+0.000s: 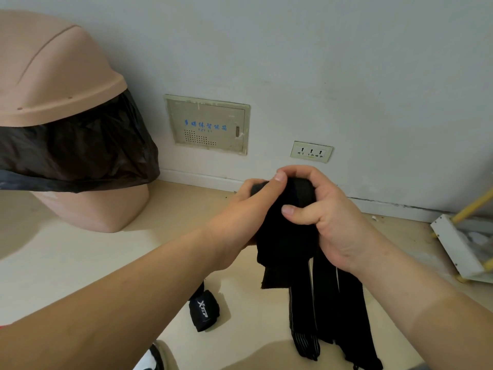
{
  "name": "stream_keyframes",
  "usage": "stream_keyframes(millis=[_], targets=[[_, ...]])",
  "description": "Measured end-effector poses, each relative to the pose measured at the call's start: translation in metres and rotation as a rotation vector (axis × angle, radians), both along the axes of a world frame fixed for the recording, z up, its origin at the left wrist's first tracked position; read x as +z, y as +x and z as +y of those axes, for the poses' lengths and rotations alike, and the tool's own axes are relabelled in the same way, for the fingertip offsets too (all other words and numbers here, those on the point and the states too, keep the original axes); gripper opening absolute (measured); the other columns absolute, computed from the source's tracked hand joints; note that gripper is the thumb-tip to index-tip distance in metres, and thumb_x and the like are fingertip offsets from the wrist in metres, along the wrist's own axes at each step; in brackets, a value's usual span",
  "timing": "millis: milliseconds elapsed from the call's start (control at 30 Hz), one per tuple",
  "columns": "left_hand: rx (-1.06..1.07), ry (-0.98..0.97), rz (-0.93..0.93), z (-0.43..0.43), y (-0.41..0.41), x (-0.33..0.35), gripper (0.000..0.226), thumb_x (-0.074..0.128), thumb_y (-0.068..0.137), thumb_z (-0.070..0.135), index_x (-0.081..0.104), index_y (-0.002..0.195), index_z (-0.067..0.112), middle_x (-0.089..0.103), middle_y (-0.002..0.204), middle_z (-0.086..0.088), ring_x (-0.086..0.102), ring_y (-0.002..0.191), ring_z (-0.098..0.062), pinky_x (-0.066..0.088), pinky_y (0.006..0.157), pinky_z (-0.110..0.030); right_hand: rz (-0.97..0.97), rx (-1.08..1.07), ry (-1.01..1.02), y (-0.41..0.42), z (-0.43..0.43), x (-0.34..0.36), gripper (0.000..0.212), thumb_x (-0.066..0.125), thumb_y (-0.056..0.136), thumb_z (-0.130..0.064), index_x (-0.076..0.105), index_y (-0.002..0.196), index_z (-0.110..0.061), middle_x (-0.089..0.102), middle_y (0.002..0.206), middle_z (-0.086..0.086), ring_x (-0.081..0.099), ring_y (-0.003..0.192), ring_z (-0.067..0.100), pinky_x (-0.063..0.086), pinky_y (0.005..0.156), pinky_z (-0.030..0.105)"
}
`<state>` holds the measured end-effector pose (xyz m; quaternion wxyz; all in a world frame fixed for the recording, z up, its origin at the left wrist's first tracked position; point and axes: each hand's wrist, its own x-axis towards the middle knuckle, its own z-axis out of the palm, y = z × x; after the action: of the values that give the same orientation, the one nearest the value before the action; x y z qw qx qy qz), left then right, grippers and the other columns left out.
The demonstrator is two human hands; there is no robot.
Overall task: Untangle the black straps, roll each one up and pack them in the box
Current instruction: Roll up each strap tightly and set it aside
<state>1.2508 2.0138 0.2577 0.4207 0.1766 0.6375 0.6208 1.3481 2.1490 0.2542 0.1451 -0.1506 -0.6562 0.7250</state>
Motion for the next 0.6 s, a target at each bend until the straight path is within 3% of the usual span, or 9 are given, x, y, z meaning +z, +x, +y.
stream_keyframes(millis=[67, 167, 300, 367, 400, 500, 600], targets=[[0.017, 0.004, 0.019, 0.001, 0.001, 0.001, 0.049, 0.065, 0.093, 0.067, 0.061, 0.128, 0.033, 0.076, 0.121, -0.001, 0.077, 0.107, -0.02, 0.061, 0.1, -0.046, 0.002, 0.014, -0.008, 0.0, -0.001, 0.001, 0.06, 0.071, 0.071, 0.002, 0.074, 0.119, -0.034, 0.075, 0.119, 0.011, 0.075, 0.106, 0.032, 0.064, 0.087, 0.048], [0.031, 0.023, 0.087, 0.0, 0.005, 0.003, 0.046, 0.06, 0.094, 0.069, 0.059, 0.125, 0.035, 0.075, 0.112, 0.004, 0.076, 0.102, -0.014, 0.06, 0.094, -0.038, 0.025, 0.011, -0.032, 0.0, -0.005, 0.003, 0.052, 0.069, 0.077, -0.018, 0.071, 0.125, -0.038, 0.072, 0.126, 0.001, 0.075, 0.112, 0.025, 0.061, 0.091, 0.04], [0.053, 0.054, 0.166, -0.001, 0.01, 0.006, 0.043, 0.058, 0.096, 0.066, 0.054, 0.123, 0.033, 0.072, 0.107, 0.007, 0.074, 0.091, -0.004, 0.059, 0.079, -0.026, -0.014, -0.044, -0.076, -0.004, -0.009, 0.002, 0.038, 0.061, 0.094, -0.055, 0.065, 0.131, -0.052, 0.065, 0.142, -0.007, 0.065, 0.131, 0.015, 0.05, 0.112, 0.044], [0.069, 0.058, 0.221, -0.003, 0.008, 0.007, 0.039, 0.065, 0.096, 0.059, 0.055, 0.123, 0.033, 0.074, 0.11, 0.006, 0.076, 0.092, -0.005, 0.063, 0.08, -0.027, -0.09, -0.053, -0.06, -0.008, -0.01, -0.002, 0.039, 0.056, 0.093, -0.072, 0.059, 0.13, -0.062, 0.061, 0.147, -0.014, 0.058, 0.139, 0.012, 0.044, 0.119, 0.047], [0.071, 0.055, 0.245, -0.004, 0.006, 0.008, 0.036, 0.068, 0.096, 0.055, 0.057, 0.123, 0.034, 0.074, 0.111, 0.005, 0.076, 0.095, -0.007, 0.065, 0.083, -0.03, -0.135, -0.041, -0.071, -0.008, -0.011, -0.003, 0.043, 0.055, 0.092, -0.078, 0.059, 0.131, -0.061, 0.062, 0.147, -0.013, 0.06, 0.137, 0.014, 0.045, 0.118, 0.048], [0.026, 0.071, 0.286, -0.008, -0.004, 0.012, 0.035, 0.074, 0.096, 0.045, 0.058, 0.126, 0.036, 0.073, 0.114, 0.002, 0.076, 0.103, -0.017, 0.066, 0.088, -0.04, -0.231, 0.048, -0.112, -0.003, -0.009, 0.0, 0.067, 0.052, 0.091, -0.082, 0.066, 0.137, -0.036, 0.076, 0.132, 0.001, 0.073, 0.122, 0.024, 0.055, 0.107, 0.051], [-0.078, 0.099, 0.348, -0.013, -0.012, 0.012, 0.043, 0.079, 0.095, 0.032, 0.056, 0.132, 0.034, 0.071, 0.118, -0.003, 0.075, 0.106, -0.024, 0.066, 0.088, -0.041, -0.255, 0.087, -0.085, 0.002, -0.002, 0.006, 0.071, 0.053, 0.088, -0.081, 0.073, 0.133, -0.03, 0.076, 0.13, 0.007, 0.074, 0.12, 0.031, 0.058, 0.102, 0.057]])
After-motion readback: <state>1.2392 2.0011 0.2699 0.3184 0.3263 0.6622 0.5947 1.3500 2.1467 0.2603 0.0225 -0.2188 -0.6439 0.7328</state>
